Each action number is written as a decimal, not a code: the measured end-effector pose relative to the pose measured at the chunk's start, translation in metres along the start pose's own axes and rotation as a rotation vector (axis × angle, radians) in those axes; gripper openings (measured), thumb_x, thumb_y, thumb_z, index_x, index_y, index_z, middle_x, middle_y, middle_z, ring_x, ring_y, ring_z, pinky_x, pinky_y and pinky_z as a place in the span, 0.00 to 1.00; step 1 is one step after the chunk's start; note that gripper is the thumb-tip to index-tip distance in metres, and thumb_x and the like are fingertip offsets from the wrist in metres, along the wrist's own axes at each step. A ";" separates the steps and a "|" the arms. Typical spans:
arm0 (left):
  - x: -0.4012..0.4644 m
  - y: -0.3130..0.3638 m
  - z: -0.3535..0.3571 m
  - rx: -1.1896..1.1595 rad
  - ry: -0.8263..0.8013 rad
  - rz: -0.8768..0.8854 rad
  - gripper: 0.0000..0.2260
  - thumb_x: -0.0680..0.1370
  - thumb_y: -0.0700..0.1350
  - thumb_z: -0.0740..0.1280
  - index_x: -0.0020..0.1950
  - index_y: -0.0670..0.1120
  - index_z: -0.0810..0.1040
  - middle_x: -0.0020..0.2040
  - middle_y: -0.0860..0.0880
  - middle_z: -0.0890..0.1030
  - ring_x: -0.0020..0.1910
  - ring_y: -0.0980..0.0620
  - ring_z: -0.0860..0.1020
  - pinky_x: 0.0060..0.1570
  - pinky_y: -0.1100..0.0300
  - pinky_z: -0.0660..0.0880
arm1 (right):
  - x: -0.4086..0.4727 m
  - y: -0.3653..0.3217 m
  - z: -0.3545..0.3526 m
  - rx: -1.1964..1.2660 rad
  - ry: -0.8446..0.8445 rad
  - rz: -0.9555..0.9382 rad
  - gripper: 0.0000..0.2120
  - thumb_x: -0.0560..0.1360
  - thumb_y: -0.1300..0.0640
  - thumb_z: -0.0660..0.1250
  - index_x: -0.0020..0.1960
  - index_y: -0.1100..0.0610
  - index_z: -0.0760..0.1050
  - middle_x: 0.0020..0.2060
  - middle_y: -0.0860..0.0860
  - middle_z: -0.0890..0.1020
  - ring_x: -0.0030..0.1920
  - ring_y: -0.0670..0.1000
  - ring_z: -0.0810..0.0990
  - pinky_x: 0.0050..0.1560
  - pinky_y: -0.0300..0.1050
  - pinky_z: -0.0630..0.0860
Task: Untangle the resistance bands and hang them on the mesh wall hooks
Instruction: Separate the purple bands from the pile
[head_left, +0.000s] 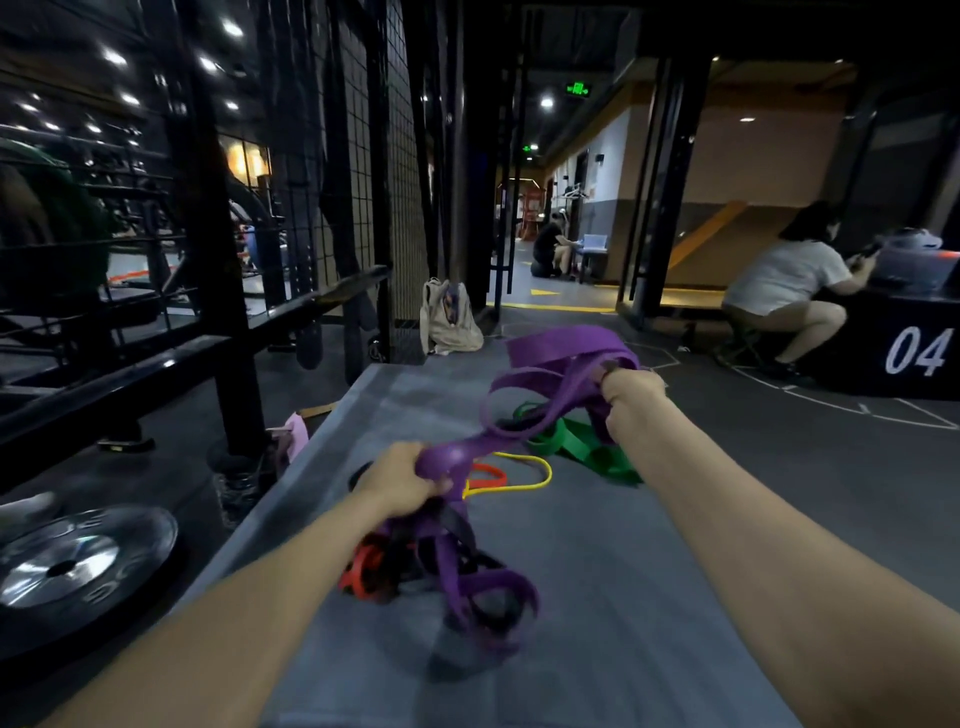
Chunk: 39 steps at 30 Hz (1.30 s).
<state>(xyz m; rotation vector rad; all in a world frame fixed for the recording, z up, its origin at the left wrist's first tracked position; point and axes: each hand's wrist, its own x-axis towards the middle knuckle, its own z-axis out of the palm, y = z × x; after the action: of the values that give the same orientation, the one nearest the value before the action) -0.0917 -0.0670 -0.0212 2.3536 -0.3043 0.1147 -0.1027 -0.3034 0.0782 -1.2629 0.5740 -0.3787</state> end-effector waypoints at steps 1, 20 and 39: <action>0.005 0.004 -0.013 0.035 0.046 0.014 0.08 0.70 0.44 0.74 0.38 0.52 0.75 0.41 0.49 0.80 0.48 0.47 0.80 0.45 0.57 0.72 | 0.004 0.000 0.000 0.057 0.033 0.014 0.18 0.79 0.63 0.57 0.68 0.65 0.65 0.65 0.60 0.73 0.62 0.59 0.75 0.58 0.50 0.73; 0.029 0.045 -0.009 0.284 -0.109 0.121 0.09 0.67 0.42 0.76 0.45 0.45 0.82 0.39 0.49 0.78 0.35 0.61 0.77 0.33 0.68 0.66 | 0.057 0.117 -0.077 -0.309 -0.144 0.177 0.15 0.71 0.52 0.72 0.51 0.61 0.75 0.35 0.53 0.84 0.39 0.54 0.81 0.41 0.46 0.81; 0.003 0.042 0.023 -0.189 -0.154 0.175 0.23 0.64 0.32 0.77 0.56 0.42 0.76 0.49 0.47 0.76 0.48 0.52 0.73 0.44 0.72 0.69 | -0.021 0.116 -0.011 -0.954 -0.481 -0.579 0.14 0.73 0.58 0.70 0.32 0.53 0.68 0.34 0.57 0.74 0.37 0.51 0.69 0.35 0.44 0.60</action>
<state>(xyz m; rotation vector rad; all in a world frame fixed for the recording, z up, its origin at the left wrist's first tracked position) -0.0992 -0.1127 -0.0090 2.1491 -0.5717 -0.0116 -0.1310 -0.2686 -0.0318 -2.3669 -0.0867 -0.2526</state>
